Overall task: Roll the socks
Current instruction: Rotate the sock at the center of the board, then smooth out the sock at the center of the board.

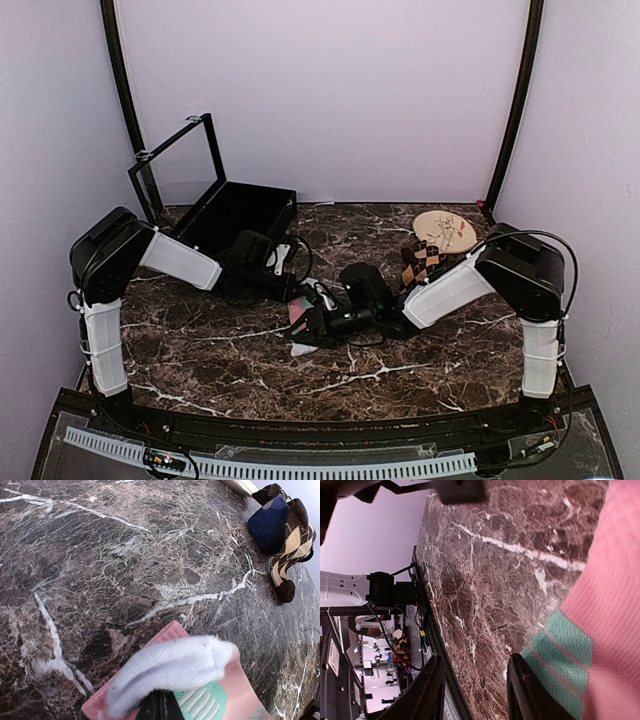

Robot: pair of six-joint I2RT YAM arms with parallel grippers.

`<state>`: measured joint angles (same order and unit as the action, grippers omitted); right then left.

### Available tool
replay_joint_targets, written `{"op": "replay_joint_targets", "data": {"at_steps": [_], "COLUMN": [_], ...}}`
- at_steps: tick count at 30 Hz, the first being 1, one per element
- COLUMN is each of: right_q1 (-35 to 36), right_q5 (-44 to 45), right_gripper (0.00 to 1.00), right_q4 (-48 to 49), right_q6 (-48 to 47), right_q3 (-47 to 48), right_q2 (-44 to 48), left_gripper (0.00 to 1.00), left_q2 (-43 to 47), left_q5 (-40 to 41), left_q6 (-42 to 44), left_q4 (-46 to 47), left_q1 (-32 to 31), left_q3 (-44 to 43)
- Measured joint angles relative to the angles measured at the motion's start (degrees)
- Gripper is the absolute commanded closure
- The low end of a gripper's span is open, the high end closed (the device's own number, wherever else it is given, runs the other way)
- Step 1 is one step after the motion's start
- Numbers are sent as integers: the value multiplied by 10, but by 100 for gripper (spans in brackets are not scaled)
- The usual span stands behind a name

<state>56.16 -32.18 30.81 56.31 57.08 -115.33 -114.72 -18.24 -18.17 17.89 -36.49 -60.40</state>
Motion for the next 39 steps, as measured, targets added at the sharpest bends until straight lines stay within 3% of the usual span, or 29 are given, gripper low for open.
{"op": "replay_joint_targets", "data": {"at_steps": [8,19,29,39], "right_q1": [1,2,18,47], "right_q5": [-26,-17,97,301], "right_gripper": [61,60,50,43], "right_q4": [41,3,-279,-447], "right_q6": [42,24,-184,-417], "right_q3": [-13,-10,64,105], "right_q2": [-41,-30,82,126], "left_gripper": [100,100,100,100], "left_q2": [-1,-6,-12,-36], "left_q5": [-4,-9,-29,-103], "left_q6": [3,19,72,130], "left_q4": [-4,-20,-58,-104], "left_q1": [0,0,2,15], "left_q3": [-3,-16,-41,-83]}}
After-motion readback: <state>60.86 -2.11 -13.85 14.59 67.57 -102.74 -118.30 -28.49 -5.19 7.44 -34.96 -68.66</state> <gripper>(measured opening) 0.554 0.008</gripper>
